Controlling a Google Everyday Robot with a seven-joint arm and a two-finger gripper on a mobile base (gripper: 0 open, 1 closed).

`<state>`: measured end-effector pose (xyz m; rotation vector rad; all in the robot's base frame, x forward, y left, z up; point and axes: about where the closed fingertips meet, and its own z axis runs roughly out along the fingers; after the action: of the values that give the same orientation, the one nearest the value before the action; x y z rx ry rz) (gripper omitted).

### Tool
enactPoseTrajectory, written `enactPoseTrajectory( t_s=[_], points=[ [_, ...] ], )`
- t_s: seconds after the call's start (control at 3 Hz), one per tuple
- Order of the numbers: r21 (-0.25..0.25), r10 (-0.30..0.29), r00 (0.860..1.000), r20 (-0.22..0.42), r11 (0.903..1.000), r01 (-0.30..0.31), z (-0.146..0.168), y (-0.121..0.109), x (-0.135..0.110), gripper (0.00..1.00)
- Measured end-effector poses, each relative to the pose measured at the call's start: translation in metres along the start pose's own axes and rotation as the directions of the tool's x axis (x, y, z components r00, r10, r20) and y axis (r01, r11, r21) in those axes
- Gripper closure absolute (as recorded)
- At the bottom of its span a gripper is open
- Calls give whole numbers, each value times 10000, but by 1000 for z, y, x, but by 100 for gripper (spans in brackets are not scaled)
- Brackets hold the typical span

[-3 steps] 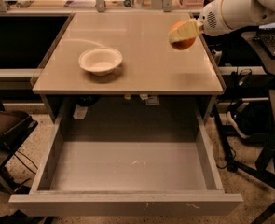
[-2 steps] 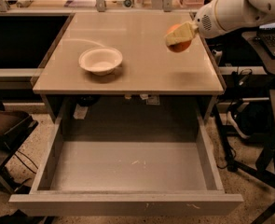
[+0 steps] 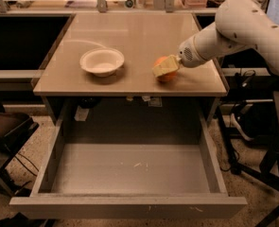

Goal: Pick orange from top drawer and place on counter

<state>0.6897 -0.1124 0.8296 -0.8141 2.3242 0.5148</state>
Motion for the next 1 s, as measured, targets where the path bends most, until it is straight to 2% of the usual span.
enactPoseTrajectory(
  t_s=[1.0],
  points=[
    [-3,-1,10000,-1,10000,1,0,0,0,36]
  ],
)
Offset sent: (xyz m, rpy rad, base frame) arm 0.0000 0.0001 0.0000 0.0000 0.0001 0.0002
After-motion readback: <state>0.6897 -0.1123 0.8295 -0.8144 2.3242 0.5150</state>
